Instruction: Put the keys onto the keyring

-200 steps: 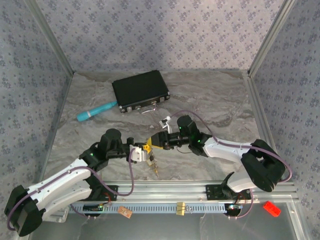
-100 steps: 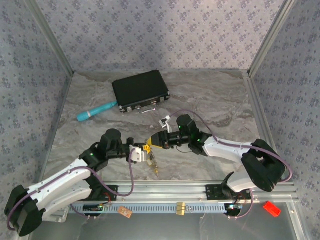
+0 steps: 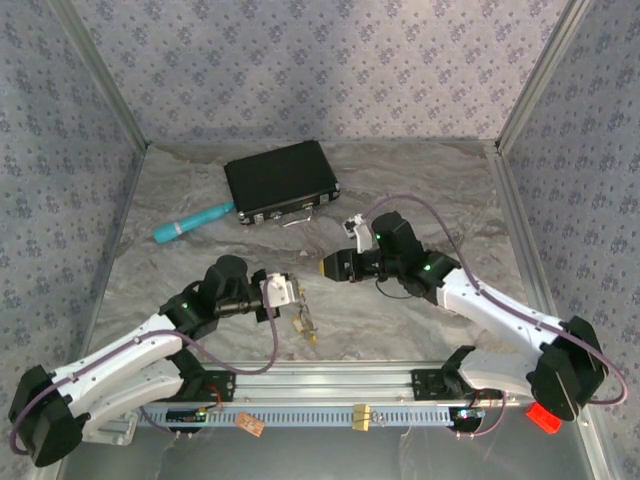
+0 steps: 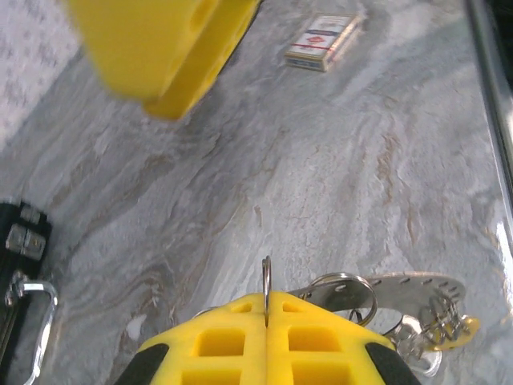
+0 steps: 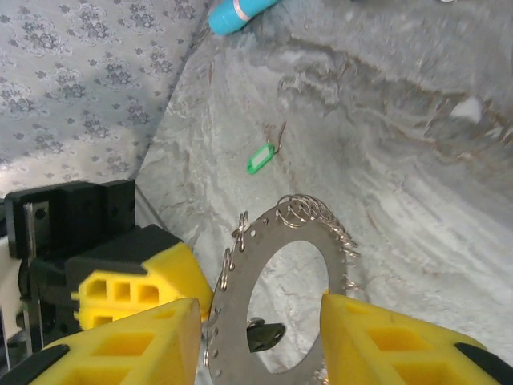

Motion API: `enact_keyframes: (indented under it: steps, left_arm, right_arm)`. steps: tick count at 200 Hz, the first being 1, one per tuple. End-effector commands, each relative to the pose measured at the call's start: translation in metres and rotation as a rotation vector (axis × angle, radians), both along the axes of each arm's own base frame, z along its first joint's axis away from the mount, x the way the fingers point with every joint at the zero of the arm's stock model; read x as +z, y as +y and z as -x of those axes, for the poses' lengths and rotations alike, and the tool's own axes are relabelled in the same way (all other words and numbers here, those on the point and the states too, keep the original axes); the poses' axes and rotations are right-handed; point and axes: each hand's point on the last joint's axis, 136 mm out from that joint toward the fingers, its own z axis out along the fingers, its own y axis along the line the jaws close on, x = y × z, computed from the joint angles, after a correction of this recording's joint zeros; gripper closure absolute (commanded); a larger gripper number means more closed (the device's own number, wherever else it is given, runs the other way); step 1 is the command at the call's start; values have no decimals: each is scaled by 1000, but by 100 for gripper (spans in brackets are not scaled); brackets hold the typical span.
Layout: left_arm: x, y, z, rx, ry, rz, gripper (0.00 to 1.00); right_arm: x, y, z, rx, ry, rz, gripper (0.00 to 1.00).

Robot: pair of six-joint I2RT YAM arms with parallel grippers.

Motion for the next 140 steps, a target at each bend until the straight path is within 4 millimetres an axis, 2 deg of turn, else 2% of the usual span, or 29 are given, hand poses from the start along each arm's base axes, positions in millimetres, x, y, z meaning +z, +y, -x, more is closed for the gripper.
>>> enact_keyframes:
  steps: [1, 21, 36, 65, 82, 117, 140]
  left_arm:
    - [26, 2, -23, 246, 144, 79, 100]
    - [29, 8, -39, 436, 255, 84, 100]
    - [28, 12, -48, 565, 336, 98, 100]
    - [26, 14, -58, 767, 515, 182, 100]
    - [28, 15, -64, 890, 622, 242, 100]
    - [26, 21, -67, 1154, 866, 352, 100]
    - [18, 22, -60, 1297, 1032, 391, 100]
  right_arm:
    - [-5, -18, 4, 36, -103, 144, 56]
    - [4, -12, 14, 102, -147, 128, 58]
    - [6, -4, 29, 182, -195, 135, 58]
    - [1, 17, 64, 330, -249, 134, 59]
    - [-6, 28, 77, 372, -247, 122, 60]
    - [-27, 49, 86, 363, -218, 80, 63]
    - [-41, 48, 78, 305, -212, 95, 65]
